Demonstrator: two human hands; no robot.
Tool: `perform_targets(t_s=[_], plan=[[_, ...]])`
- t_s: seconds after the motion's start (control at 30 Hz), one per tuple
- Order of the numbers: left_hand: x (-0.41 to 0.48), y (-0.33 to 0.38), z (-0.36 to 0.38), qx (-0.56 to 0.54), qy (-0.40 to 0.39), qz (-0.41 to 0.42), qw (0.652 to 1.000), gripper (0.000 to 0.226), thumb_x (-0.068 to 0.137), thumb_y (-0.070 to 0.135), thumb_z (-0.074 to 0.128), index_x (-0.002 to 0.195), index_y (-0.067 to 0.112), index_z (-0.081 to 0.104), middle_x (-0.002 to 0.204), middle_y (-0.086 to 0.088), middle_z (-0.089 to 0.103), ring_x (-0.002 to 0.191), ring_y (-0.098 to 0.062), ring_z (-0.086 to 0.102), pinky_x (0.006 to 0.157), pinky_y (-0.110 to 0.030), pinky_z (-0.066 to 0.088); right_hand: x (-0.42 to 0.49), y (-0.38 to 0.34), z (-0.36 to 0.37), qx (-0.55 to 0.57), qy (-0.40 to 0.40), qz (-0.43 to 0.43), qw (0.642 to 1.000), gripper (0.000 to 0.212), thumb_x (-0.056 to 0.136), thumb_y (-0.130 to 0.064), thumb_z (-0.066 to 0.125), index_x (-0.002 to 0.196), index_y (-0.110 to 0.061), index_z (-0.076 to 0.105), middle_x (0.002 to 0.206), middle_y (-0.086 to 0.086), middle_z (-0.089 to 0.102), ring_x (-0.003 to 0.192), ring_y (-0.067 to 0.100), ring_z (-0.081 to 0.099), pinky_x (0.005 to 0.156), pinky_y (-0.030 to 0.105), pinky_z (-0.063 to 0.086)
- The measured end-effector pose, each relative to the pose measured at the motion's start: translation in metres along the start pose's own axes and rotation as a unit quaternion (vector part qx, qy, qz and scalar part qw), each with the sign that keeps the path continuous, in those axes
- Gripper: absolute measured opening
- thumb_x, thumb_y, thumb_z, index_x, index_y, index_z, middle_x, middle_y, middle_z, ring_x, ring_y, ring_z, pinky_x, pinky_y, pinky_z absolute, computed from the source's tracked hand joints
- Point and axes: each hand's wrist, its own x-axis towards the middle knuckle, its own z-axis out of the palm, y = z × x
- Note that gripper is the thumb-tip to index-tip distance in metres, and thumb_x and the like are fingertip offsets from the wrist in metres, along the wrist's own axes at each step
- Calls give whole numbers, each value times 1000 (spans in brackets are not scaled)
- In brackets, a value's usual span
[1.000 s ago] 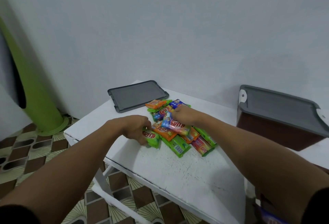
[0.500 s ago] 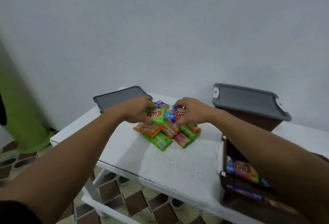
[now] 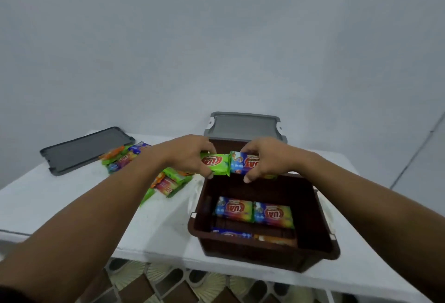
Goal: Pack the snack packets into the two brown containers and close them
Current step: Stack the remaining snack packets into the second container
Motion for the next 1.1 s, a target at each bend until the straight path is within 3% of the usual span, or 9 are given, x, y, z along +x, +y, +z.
perform_targets(t_s=[0.37,0.57,0.77,0.93,1.1], plan=[[48,92,68,107,-124,-2,987,67,63,63,80,119,31,63,113,4,62,98,-21,59,86,-41,55,-63,63,63,-67,-54,59,995,74,67,-51,85,130,-24,57,113,-4,51,100,17,55,85,31,52],[51,106,79,164,-117,-25,979,61,70,58,80,119,25,64,112,1,64,93,-20,59,80,-37,52,-53,57,90,-107,-64,63,990,67,70,-43,87,126,-20,59,118,1,54,98,20,60,85,34,55],[49,108,106,184,-142,-50,971,65,72,56,83,123,21,64,118,-2,66,101,-22,65,86,-40,57,-44,55,102,-162,-58,61,983,74,71,-42,86,134,-16,55,128,8,53,112,25,58,90,39,54],[50,103,112,198,-119,-32,972,70,72,53,84,129,18,62,126,-6,63,118,-26,55,96,-45,52,-42,55,107,-182,-75,43,979,75,71,-41,86,134,-16,55,131,8,57,118,26,53,95,41,51],[48,103,115,164,-102,-30,981,76,75,38,86,140,19,53,133,-7,55,116,-29,60,94,-46,55,-41,52,107,-167,-74,48,982,74,72,-33,86,137,-18,53,132,7,53,120,26,54,97,40,49]])
